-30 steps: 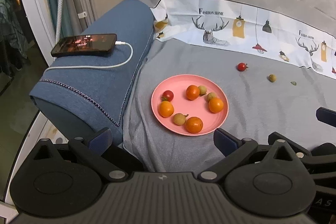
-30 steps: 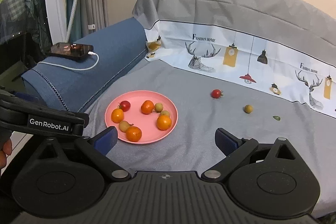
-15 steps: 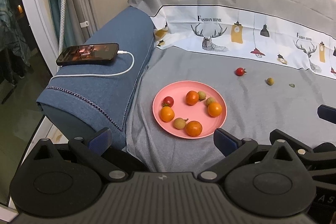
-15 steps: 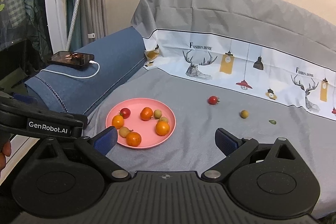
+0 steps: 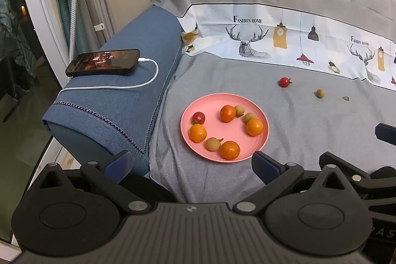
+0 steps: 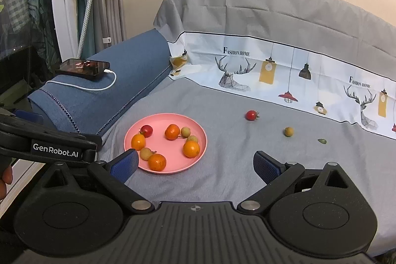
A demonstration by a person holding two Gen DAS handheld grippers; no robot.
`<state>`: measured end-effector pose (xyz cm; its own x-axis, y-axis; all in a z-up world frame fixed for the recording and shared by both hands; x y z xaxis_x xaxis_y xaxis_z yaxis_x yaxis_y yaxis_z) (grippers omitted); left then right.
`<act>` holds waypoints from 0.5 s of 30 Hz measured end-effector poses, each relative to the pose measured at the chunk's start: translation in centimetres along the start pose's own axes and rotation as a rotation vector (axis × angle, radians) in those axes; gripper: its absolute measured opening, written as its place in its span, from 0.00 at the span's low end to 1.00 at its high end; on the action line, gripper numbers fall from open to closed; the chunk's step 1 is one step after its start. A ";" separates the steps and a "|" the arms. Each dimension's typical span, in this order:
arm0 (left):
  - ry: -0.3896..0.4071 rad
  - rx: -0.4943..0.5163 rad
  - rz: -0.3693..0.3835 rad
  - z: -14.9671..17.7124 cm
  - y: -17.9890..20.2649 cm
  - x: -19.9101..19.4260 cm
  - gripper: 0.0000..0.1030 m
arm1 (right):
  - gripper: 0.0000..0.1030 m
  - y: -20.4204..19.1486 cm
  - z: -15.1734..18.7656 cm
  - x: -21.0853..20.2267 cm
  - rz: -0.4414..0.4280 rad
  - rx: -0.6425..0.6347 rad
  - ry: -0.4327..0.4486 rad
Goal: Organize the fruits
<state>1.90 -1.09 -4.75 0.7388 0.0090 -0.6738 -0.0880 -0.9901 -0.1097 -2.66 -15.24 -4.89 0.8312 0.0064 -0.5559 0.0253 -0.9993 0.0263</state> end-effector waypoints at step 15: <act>-0.038 0.028 -0.009 -0.7 0.8 1.7 1.00 | 0.96 1.4 0.3 1.4 0.018 0.041 -0.015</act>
<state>3.61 -1.96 -5.45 0.7141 0.0236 -0.6997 -0.1006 -0.9856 -0.1360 -1.60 -16.66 -5.85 0.8228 -0.0122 -0.5681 -0.0130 -0.9999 0.0027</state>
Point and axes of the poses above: each gripper's, at about its wrist camera, not at the fingertips, and x roughly the way its jaws point, y to its right, z to its underside, the point moved 4 cm from there along x, roughly the way its jaws point, and after that the axes turned 3 degrees about y, right-handed, at the moved point
